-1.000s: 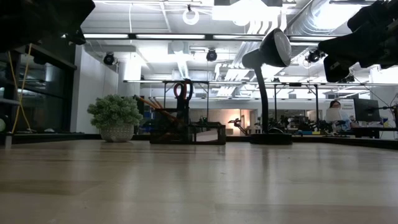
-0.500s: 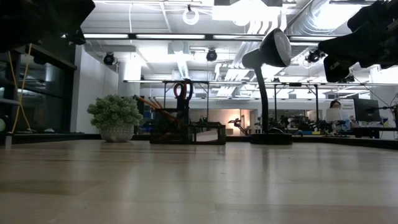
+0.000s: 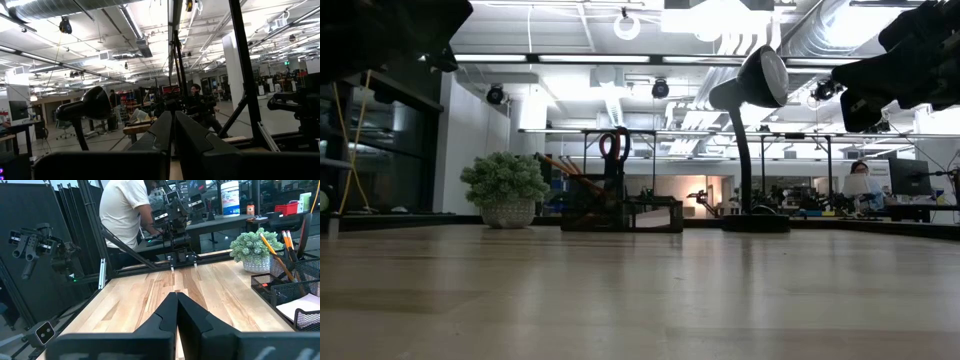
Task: Pick and place office supplies into organizer
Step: Return to Home Position
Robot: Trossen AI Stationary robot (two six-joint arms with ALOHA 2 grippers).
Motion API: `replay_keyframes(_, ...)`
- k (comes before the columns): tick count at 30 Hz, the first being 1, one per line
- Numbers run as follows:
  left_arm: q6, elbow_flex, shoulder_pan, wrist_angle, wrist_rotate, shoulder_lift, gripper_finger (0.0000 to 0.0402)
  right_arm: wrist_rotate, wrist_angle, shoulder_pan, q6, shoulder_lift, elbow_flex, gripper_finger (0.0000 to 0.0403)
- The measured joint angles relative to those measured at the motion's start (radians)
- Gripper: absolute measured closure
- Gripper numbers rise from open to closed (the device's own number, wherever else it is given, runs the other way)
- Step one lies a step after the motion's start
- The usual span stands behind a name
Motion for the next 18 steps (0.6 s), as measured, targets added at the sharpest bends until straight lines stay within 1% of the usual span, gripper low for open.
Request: replay_keyframes(18, 0.0, 0.0, 0.0, 0.0, 0.0, 0.0, 0.0389, 0.0, 0.0, 0.0, 0.0, 0.0, 0.0, 0.0398)
